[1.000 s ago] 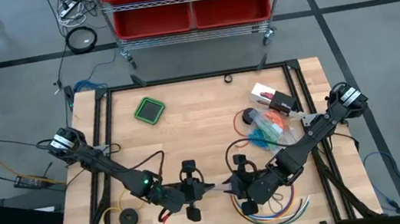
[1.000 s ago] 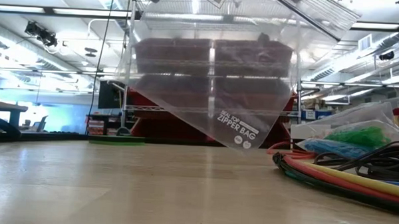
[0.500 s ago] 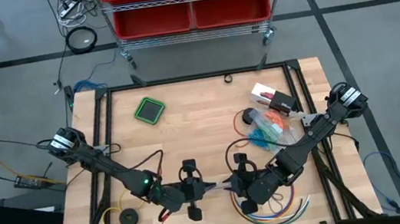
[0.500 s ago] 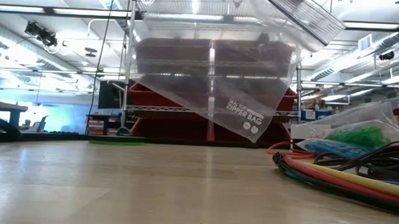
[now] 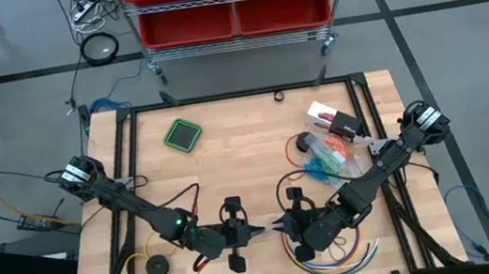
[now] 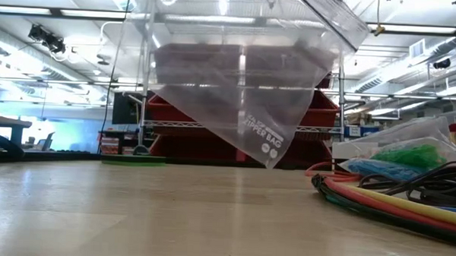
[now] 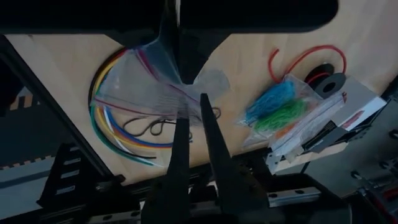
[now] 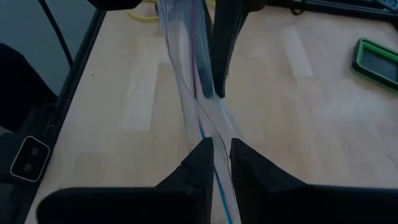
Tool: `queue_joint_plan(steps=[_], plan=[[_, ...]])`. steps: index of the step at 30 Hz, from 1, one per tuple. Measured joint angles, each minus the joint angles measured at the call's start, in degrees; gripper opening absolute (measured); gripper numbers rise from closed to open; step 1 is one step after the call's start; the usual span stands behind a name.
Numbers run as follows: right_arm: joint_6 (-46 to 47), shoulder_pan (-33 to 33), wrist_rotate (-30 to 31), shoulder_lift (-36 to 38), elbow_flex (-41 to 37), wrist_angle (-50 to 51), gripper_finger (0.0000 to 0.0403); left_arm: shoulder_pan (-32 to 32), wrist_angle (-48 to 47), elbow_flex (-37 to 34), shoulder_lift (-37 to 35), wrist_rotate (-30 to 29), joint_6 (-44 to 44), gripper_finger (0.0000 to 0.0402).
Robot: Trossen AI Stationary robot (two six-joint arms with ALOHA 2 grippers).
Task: Sort rubber bands
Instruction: Open the transparent zip bag
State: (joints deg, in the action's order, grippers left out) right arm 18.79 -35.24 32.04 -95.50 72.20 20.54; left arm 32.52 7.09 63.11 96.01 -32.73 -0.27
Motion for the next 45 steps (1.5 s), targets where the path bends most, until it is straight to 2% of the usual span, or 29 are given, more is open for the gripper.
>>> queue_joint_plan(steps=[6,11,19,22,26,30,34,36,39,45], plan=[[-0.97,0.16,-0.16,-0.01,0.0,-0.92,0.0037,0.01,0.92,0.0,0.0,1.04,0.02,0.0],[-1.45,0.2,-0.18,0.0,0.0,-0.9,0.0004,0.0,0.92,0.0,0.0,1.18,0.02,0.0],[0.68,0.22,0.72,0.0,0.03,-0.18,0.0,0.02,0.79,0.0,0.0,0.41,0.03,0.001],[2.97,0.5,1.33,0.0,0.04,1.51,0.0,0.36,-1.18,0.0,-0.06,-1.44,1.87,0.0046],[7.83,2.13,-0.48,0.0,0.04,4.62,0.0,2.09,-2.24,-0.02,-0.55,-9.88,6.99,0.0113],[12.72,5.26,-5.26,-0.02,0.04,5.51,0.0,4.39,3.31,-0.02,-0.55,-16.24,17.16,0.0173],[15.62,7.97,-7.51,-0.02,0.04,5.52,0.0,5.65,7.71,-0.02,-0.55,-20.24,23.0,0.0209],[16.49,8.76,-8.2,-0.02,0.03,5.4,0.0,5.69,7.74,-0.02,-0.55,-17.85,23.83,0.0216],[17.09,9.76,-10.19,-0.02,0.04,4.7,0.0,4.79,6.68,-0.02,-0.2,-10.34,22.35,0.0217],[17.86,10.29,-12.01,-0.02,0.04,3.78,0.0,1.66,2.06,-0.02,-0.05,-6.36,20.76,0.0204]])
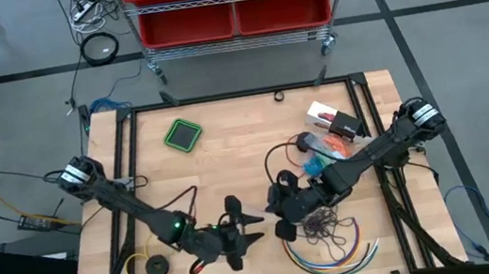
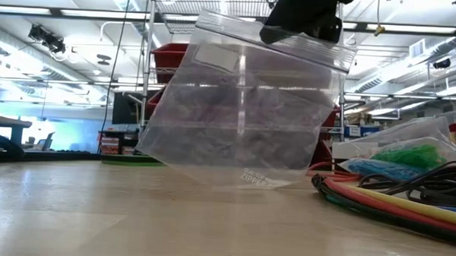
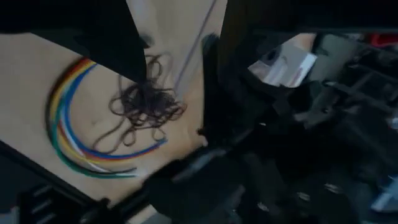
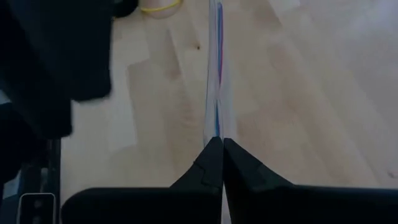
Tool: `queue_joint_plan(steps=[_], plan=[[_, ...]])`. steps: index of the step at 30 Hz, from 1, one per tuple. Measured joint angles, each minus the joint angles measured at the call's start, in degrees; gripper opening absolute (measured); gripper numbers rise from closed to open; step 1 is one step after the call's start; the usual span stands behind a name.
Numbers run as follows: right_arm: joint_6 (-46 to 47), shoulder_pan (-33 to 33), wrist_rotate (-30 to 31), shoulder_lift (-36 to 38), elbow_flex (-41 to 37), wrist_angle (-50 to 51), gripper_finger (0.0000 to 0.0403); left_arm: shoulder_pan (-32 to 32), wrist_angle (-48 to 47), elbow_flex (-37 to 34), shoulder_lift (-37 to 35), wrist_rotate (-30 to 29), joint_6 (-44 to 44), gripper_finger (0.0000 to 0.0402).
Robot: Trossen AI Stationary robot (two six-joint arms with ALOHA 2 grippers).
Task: Sort rubber bands
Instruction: Open the transparent zip bag
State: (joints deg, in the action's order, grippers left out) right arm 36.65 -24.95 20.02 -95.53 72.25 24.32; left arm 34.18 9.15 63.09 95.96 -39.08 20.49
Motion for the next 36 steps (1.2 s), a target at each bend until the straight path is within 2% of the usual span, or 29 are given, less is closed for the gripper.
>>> queue_joint_plan(steps=[9,21,26,31,36], plan=[[0.92,1.18,-1.33,0.0,-0.01,-0.5,0.0,-3.59,-8.52,0.0,0.07,3.25,-1.71,0.0181],[1.32,1.22,-2.72,0.0,-0.02,-1.75,0.0,-6.42,-10.4,0.0,0.07,3.16,0.13,0.0175],[1.32,1.22,-2.31,0.0,0.0,-2.25,0.0,-7.6,-14.22,0.0,0.07,7.11,-0.75,0.0169],[1.26,1.74,-2.31,0.0,-0.01,-2.81,0.0,-7.61,-14.0,0.0,1.56,6.97,0.6,0.0144],[1.24,1.9,-2.29,0.0,-0.01,-3.04,0.0,-7.65,-12.78,0.0,3.76,6.75,1.37,0.0101]])
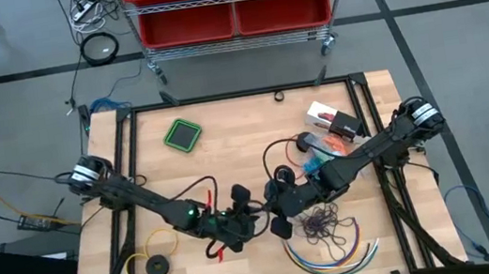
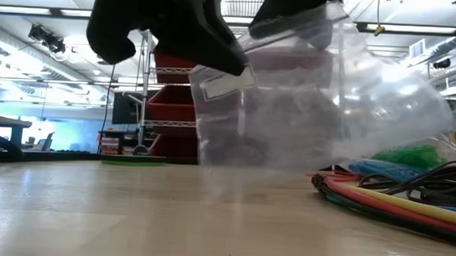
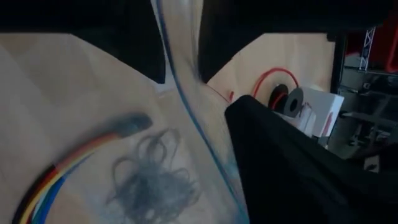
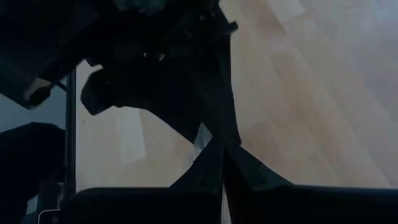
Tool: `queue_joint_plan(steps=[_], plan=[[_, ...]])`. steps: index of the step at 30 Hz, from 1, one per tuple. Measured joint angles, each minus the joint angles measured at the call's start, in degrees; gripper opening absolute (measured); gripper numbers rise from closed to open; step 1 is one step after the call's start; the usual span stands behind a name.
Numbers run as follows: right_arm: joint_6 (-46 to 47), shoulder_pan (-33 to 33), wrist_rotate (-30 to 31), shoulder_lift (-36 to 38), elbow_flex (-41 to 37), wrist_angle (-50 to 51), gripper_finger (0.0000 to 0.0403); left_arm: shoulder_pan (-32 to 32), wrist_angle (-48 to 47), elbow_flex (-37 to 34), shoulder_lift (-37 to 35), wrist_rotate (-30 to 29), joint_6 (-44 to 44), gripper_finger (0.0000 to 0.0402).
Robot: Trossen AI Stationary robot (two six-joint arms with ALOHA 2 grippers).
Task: Sort rubber bands
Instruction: Open the transparent zip bag
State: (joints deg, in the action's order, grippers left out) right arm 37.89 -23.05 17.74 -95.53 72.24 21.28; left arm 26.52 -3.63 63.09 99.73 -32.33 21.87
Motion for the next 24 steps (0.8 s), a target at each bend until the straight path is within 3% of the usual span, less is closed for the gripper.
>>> queue_joint_plan(steps=[12,24], plan=[[0.04,-0.09,-1.45,0.0,-0.01,3.29,0.0,0.02,4.82,0.6,0.87,-4.23,3.61,0.001],[-3.06,-0.83,-0.98,0.0,-0.01,2.73,0.0005,0.29,-0.91,1.02,0.87,-3.7,1.88,0.0005]])
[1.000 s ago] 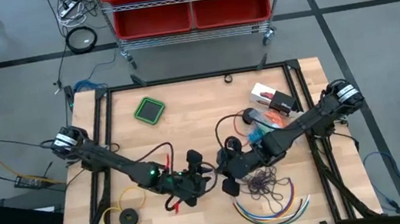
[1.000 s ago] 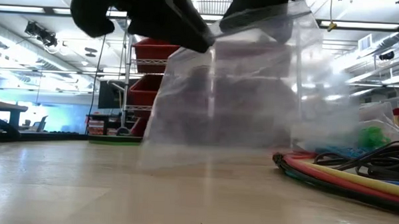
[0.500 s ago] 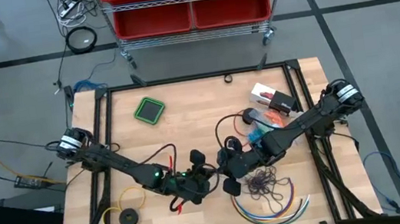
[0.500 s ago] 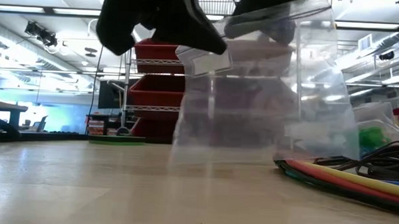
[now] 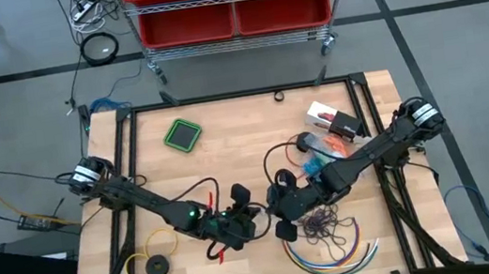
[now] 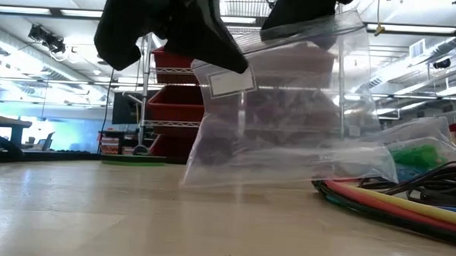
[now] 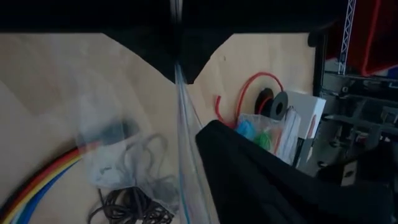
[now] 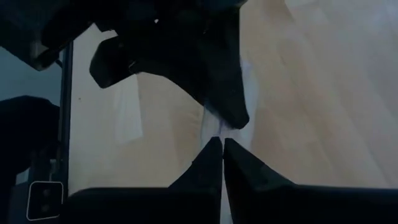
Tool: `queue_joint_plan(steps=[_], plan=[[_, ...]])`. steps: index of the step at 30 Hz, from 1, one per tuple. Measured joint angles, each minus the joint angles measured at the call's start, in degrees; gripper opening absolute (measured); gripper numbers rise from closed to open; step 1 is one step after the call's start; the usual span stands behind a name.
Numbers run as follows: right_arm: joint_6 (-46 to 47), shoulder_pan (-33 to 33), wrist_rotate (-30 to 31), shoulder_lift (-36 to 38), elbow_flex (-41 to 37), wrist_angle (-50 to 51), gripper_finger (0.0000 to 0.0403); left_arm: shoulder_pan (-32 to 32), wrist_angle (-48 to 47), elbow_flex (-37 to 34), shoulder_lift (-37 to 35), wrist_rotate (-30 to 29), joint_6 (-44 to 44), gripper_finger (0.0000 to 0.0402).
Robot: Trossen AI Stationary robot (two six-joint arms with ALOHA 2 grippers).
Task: Sort rubber bands
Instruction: Open the transparent zip bag
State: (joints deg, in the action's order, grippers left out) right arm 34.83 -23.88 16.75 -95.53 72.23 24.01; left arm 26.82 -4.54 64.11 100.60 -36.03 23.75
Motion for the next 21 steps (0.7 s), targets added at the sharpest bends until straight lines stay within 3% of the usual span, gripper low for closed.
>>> queue_joint_plan(steps=[11,21], plan=[[1.55,0.8,-3.97,0.0,0.0,-1.12,0.0076,1.1,-0.82,-0.01,0.02,-0.97,0.13,0.0003],[2.69,1.11,-4.98,0.0,0.0,1.38,0.0077,2.23,-1.02,0.0,0.02,-4.42,1.53,0.0002]])
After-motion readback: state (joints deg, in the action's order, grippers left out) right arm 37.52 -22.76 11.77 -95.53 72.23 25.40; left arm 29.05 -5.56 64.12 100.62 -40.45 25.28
